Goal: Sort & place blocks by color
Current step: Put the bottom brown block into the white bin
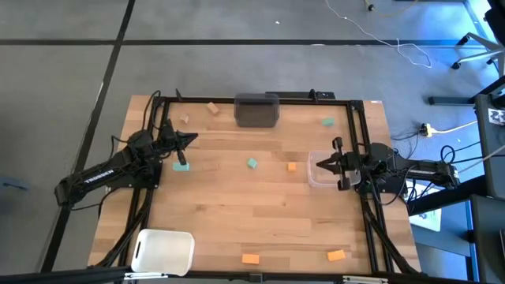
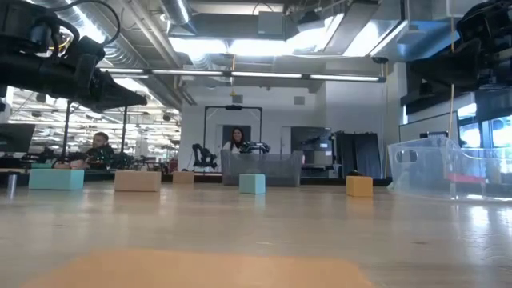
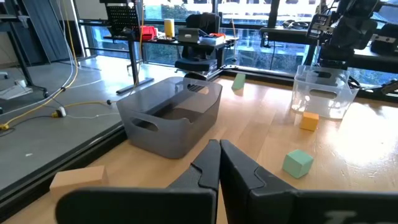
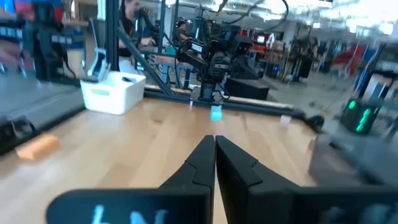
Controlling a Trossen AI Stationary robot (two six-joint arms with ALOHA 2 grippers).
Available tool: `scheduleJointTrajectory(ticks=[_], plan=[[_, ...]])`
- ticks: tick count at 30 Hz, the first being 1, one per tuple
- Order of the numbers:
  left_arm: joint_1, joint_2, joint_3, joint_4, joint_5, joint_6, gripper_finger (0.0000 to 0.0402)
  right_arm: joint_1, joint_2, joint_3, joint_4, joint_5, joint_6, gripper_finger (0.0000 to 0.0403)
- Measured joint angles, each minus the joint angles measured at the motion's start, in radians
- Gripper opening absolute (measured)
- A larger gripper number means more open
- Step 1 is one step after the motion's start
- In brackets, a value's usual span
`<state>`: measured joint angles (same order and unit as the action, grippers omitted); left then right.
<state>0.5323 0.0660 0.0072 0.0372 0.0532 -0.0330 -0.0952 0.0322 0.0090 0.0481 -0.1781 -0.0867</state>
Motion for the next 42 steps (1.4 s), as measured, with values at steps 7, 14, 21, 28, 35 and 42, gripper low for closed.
scheduleJointTrajectory(ticks=[7,14,21,28,35,42], plan=[[0.0,0.0,0.0,0.0,0.0,0.0,0.0,0.0,0.0,0.0,0.0,0.001,0.003,0.0016],[0.0,0.0,0.004,0.061,-0.041,0.085,0.0,0.0,0.0,0.0,0.0,0.001,-0.025,0.0016],[-0.024,0.067,0.297,-0.235,-0.063,0.154,0.0,0.0,0.0,0.0,0.0,0.001,-0.026,0.0016],[-0.059,0.367,0.702,-0.695,-0.149,0.057,0.0,0.0,0.0,0.0,0.0,0.001,-0.023,0.0016],[-0.063,0.598,0.98,-1.01,-0.042,-0.024,0.0,0.0,0.0,0.0,-0.001,0.001,0.029,0.0016],[-0.063,0.622,1.032,-1.018,0.081,-0.146,0.0,0.0,0.0,0.0,0.0,0.001,0.03,0.0016]])
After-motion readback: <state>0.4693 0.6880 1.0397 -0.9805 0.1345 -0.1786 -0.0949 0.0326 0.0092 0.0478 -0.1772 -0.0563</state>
